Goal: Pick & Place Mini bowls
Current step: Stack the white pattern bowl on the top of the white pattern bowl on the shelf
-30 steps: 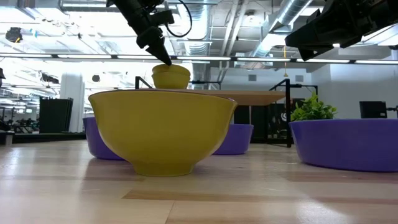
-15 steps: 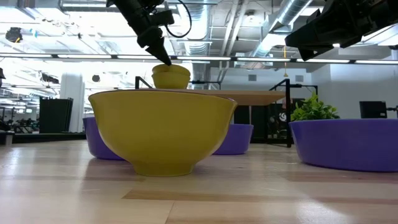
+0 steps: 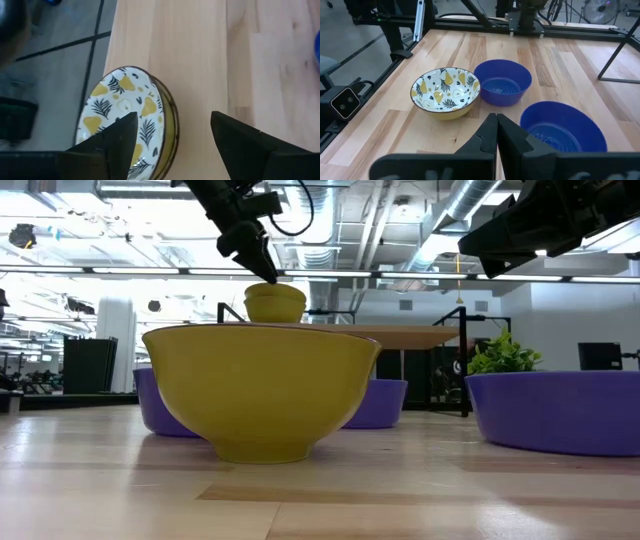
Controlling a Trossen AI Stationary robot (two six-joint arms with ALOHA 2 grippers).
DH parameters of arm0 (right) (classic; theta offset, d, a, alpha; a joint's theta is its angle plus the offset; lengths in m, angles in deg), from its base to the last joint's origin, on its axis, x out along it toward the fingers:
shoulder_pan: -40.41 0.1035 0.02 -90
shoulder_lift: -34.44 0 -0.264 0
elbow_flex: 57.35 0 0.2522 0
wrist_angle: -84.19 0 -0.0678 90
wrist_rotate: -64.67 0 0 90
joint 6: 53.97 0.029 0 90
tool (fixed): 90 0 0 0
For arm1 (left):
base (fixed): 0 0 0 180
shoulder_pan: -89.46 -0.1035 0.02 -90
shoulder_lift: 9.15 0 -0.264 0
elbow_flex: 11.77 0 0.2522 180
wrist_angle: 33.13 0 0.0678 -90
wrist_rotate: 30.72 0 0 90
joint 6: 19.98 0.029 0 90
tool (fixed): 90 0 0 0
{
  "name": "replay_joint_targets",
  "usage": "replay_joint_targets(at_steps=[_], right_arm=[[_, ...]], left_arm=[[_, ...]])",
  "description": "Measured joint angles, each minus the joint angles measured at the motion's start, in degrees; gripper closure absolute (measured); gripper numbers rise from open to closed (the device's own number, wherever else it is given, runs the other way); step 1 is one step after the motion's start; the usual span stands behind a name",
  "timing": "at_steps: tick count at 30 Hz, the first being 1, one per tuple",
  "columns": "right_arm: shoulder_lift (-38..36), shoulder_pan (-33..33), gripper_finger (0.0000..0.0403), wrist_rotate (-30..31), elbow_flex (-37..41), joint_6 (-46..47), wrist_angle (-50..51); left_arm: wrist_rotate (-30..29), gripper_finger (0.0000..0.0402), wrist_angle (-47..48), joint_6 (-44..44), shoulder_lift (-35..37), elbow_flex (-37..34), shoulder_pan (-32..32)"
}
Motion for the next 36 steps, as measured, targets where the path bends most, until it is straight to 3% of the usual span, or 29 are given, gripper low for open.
replay_joint_targets(at_steps=[14,18,22,28,36], right_arm=[[0.0,0.0,0.0403,0.0,0.0,0.1,0.3],[0.0,0.0,0.0403,0.0,0.0,0.1,0.3],[0.0,0.0,0.0403,0.0,0.0,0.1,0.2],[0.0,0.0,0.0403,0.1,0.0,0.1,0.1],[0.0,0.0,0.0403,0.1,0.0,0.1,0.1]], left_arm=[[-3.4,0.0164,-3.6,2.2,7.4,0.0,0.9],[-8.0,0.0178,-4.4,1.9,9.3,0.0,0.9],[-16.5,0.0191,-5.2,1.7,9.3,-1.1,0.9],[-30.3,0.0208,-17.9,1.7,8.7,-4.8,0.9],[-30.8,0.0232,-33.8,1.7,5.4,-9.9,0.5]])
